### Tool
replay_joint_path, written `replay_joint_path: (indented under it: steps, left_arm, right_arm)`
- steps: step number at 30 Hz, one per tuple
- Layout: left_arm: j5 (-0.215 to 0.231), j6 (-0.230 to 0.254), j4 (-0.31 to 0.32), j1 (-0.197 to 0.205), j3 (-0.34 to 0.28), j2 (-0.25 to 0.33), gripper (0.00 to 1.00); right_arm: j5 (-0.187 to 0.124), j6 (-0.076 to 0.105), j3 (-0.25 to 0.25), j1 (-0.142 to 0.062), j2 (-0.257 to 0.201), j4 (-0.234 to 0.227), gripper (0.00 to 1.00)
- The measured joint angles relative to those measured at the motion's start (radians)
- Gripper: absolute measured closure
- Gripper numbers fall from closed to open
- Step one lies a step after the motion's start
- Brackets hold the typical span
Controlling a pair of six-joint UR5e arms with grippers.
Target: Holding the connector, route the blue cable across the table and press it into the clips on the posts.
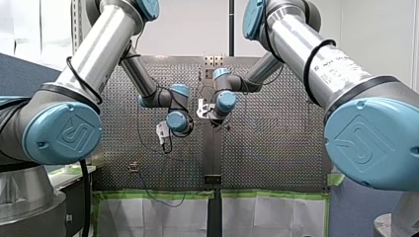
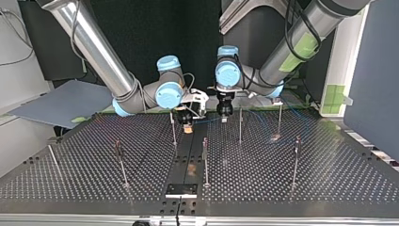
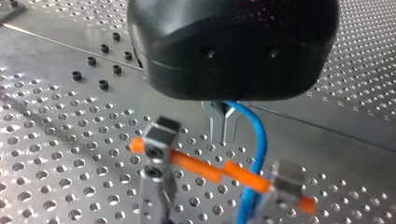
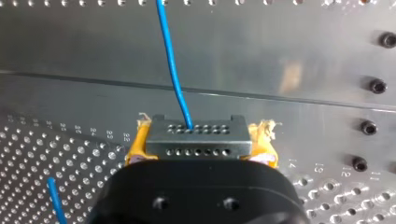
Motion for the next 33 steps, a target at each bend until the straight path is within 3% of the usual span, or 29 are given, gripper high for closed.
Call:
replay_joint_path:
  steps: [7,16,26,33]
  left_arm:
    - [-0.017,0.003,-0.038,-0.006,0.026,0.005,1.00]
    - [-0.051,-0.004,-0.105,-0.005,0.031,0.071,1.00]
    - [-0.056,-0.001,-0.152,-0.009,0.031,0.152,1.00]
    - [-0.056,0.004,-0.195,-0.010,0.031,0.222,1.00]
  right_arm:
    - [0.000,0.000,-0.002,-0.001,-0.007,0.007,1.00]
    - [-0.001,0.002,-0.003,-0.006,-0.069,0.018,1.00]
    - [-0.033,0.050,-0.003,-0.005,-0.161,0.052,1.00]
    - [-0.035,0.066,-0.003,-0.001,-0.219,0.077,1.00]
